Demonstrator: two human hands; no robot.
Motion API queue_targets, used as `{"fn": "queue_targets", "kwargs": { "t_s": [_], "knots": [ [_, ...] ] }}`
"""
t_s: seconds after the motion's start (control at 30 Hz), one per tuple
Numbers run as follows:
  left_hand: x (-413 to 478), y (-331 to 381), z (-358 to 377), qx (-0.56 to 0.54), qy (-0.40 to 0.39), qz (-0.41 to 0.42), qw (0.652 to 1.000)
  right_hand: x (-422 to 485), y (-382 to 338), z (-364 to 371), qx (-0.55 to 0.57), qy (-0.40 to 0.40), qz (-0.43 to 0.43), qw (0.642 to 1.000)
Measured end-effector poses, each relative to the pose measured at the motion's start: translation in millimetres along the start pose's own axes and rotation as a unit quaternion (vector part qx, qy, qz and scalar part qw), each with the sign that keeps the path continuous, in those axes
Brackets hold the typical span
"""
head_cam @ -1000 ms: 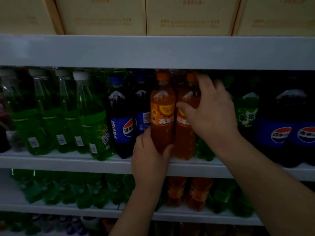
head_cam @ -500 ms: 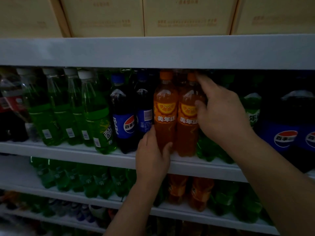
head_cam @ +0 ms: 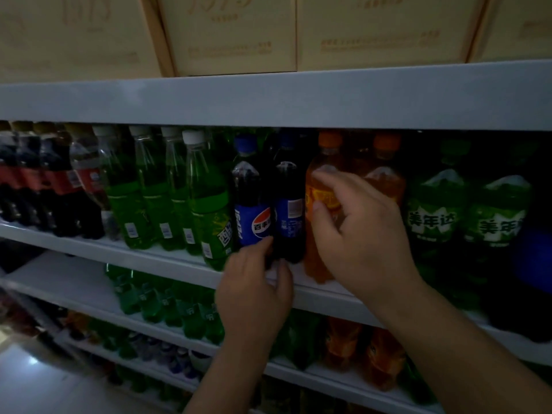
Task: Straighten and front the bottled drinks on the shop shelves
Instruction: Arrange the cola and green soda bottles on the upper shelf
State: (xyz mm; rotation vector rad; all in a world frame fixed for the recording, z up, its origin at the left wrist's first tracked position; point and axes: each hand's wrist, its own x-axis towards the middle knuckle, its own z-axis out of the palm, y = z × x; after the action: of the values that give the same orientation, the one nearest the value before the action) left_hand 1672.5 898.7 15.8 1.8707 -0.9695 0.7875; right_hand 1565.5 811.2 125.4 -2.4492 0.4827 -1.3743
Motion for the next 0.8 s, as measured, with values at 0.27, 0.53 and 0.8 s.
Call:
{"fn": "queue_targets", "kwargs": {
  "t_s": [0.27,0.53,0.8],
  "knots": [
    [91.9,-58.5,-38.2,0.061,0.137,0.115,0.982,62.9,-37.2,61.7,-0.110,-0.012,0.072,0.991],
    [124.4,-55.4,-26.7,-0.026,-0.099,0.120,0.987,89.9,-39.8,94.1,-0.321,0.039,0.170,0.931],
    [126.2,-50.6,-29.6,-0.045,-0.140,0.121,0.982,79.7,-48.2,78.3,-0.217,0.062,0.181,0.957]
  ]
}}
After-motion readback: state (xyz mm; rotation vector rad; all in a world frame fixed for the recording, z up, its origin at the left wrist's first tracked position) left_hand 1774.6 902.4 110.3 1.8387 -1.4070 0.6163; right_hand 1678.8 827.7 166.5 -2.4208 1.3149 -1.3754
